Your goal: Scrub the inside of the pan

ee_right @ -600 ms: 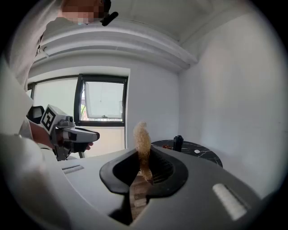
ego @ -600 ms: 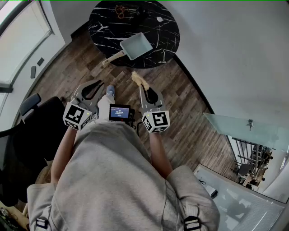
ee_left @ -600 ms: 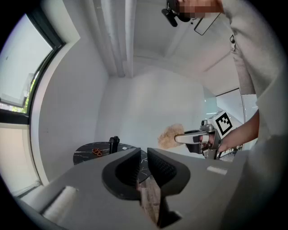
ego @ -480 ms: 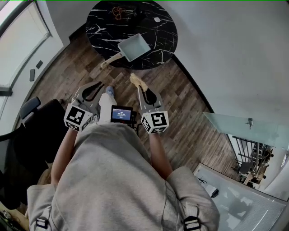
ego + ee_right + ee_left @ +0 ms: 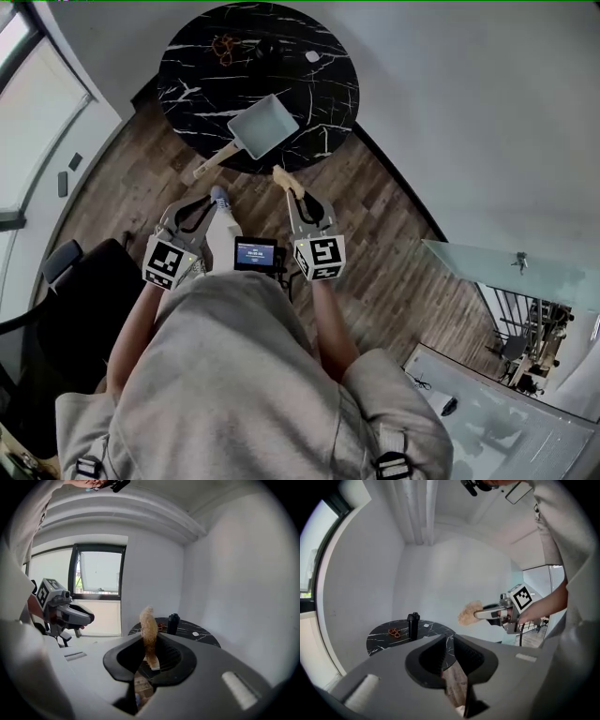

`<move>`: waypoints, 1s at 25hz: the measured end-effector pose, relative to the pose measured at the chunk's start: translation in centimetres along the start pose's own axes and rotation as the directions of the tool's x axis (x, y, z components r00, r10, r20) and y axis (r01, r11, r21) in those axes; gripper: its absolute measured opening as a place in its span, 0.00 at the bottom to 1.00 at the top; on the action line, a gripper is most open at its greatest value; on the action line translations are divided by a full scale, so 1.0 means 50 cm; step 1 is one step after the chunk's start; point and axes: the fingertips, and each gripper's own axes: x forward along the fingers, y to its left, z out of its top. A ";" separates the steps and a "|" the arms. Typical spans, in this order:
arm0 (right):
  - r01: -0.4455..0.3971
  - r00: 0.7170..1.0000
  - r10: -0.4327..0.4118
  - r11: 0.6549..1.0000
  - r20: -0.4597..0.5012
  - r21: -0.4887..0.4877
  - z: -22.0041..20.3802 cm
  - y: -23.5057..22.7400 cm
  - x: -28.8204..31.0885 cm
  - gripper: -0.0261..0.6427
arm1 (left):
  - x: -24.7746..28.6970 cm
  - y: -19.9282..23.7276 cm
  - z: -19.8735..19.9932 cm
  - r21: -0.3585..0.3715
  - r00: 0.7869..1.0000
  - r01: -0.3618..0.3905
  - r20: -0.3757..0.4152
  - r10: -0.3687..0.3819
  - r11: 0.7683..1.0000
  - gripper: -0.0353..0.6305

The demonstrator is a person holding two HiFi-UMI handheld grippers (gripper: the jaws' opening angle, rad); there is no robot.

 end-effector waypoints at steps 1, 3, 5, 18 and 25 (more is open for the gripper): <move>0.003 1.000 -0.004 1.000 -0.012 -0.020 -0.002 -0.022 0.026 0.14 | 0.016 0.008 -0.009 0.011 1.000 0.000 -0.025 0.000 1.000 0.11; 0.020 0.999 -0.023 0.996 -0.036 -0.089 -0.003 -0.068 0.080 0.14 | 0.047 0.022 -0.032 0.019 0.997 0.001 -0.083 0.001 1.000 0.11; 0.059 0.996 -0.072 0.975 -0.052 -0.216 -0.003 -0.120 0.139 0.14 | 0.078 0.040 -0.054 0.012 0.991 0.000 -0.136 0.001 1.000 0.11; -0.140 0.964 -0.130 0.486 -0.230 -0.863 -0.170 -0.270 0.579 0.14 | 0.284 0.173 -0.114 0.109 0.932 -0.081 -0.345 0.114 0.991 0.16; -0.287 0.936 -0.090 0.364 -0.340 -0.886 -0.251 -0.240 0.677 0.14 | 0.293 0.199 -0.244 0.134 0.858 -0.103 -0.489 0.156 0.986 0.24</move>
